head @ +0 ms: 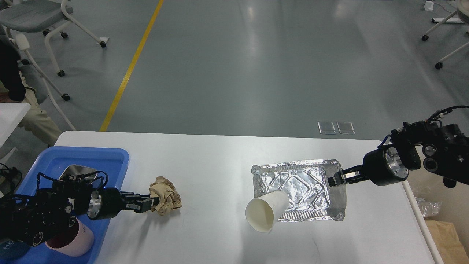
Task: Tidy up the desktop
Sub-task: 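Reach the left gripper to the crumpled brown paper and grasp it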
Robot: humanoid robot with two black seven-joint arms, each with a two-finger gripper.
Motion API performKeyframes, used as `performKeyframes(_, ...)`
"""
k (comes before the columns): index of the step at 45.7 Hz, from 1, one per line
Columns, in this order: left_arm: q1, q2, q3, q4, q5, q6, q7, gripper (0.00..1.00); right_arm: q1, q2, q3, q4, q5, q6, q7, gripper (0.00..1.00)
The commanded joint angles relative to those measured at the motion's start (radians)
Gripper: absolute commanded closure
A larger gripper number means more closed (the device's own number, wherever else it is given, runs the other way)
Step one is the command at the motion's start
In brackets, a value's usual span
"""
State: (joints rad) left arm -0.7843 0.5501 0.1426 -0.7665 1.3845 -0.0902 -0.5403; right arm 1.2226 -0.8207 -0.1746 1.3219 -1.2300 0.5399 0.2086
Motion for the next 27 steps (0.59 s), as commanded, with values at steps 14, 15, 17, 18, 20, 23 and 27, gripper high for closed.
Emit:
performKeyframes(14,0.002,-0.001,0.006,0.007,-0.002,0.0,-0.046,0.99,0.0,0.0,0.0,0.002,0.001,0.0,0.0,1.0)
performKeyframes(15,0.002,-0.001,0.006,0.007,-0.002,0.0,-0.046,0.99,0.0,0.0,0.0,0.002,0.0,0.0,0.0,1.0)
performKeyframes(17,0.002,-0.001,0.006,0.007,-0.002,0.001,-0.047,0.99,0.0,0.0,0.0,0.002,0.001,0.0,0.0,1.0)
performKeyframes(18,0.002,0.001,0.006,0.007,-0.002,0.001,-0.049,0.99,0.0,0.0,0.0,0.002,0.0,0.0,0.0,1.0)
performKeyframes(20,-0.001,0.001,0.006,0.007,-0.002,0.001,-0.053,0.99,-0.001,0.0,0.0,0.002,0.0,0.0,0.0,1.0)
performKeyframes(23,-0.003,0.008,0.005,0.007,-0.004,0.001,-0.062,0.99,-0.003,0.0,0.0,0.002,0.0,0.0,0.0,1.0)
performKeyframes(27,-0.007,0.027,-0.003,0.001,-0.013,0.001,-0.075,0.99,-0.006,0.0,0.0,0.002,0.0,0.0,0.0,1.0)
